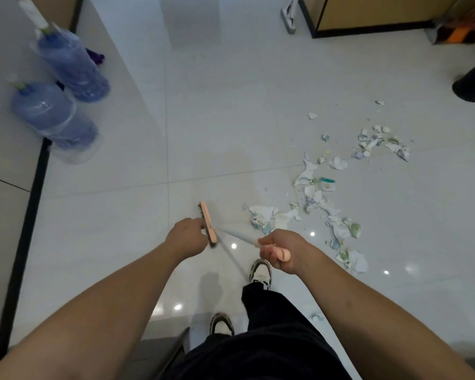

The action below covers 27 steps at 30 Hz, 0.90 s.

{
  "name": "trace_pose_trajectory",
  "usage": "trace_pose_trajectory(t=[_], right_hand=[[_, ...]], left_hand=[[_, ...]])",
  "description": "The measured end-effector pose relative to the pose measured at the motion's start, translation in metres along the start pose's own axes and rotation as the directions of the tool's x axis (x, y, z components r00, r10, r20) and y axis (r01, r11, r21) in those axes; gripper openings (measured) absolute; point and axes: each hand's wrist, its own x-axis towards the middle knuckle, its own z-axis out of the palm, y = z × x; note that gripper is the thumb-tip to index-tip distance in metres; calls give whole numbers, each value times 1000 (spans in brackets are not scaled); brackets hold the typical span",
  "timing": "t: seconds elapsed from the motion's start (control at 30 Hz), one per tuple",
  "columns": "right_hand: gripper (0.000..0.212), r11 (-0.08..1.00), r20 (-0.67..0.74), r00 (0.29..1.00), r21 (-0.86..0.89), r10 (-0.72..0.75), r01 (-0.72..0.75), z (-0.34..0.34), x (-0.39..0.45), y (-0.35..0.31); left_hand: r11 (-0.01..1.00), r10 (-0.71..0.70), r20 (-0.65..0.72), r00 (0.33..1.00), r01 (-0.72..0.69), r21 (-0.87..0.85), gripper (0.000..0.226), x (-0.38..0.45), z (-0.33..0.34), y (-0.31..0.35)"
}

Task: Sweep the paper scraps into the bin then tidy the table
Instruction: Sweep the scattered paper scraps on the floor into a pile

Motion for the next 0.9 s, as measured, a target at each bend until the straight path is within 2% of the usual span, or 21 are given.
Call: trace_pose_trajectory(t=[0.17, 0.33, 0.43, 0.57, 0.73, 0.9], right_hand=[[15, 1000, -195, 981, -10, -19, 17, -40, 15, -55], [11, 990, -358, 923, -60, -139, 126, -63, 23, -103], [8, 977, -386, 898, -74, -211, 198, -60, 30, -117], [11, 971, -420, 879, -26, -225, 236, -60, 33, -140], [9, 974, -395, 898, 32, -195, 225, -55, 20, -170], [6, 982, -380, 912, 45, -153, 183, -40, 17, -184]], left_hand=[[997, 9, -1, 1000, -9, 81, 44, 47, -29, 43], [991, 92, 27, 995, -94, 94, 44, 84, -38, 98], [981, 152, 34, 988, -155, 119, 43, 102, -45, 120], [968, 195, 44, 980, -199, 151, 43, 131, -63, 140], [949, 243, 91, 966, -256, 182, 44, 174, -79, 161], [874, 373, 211, 904, -419, 248, 45, 225, -92, 187]])
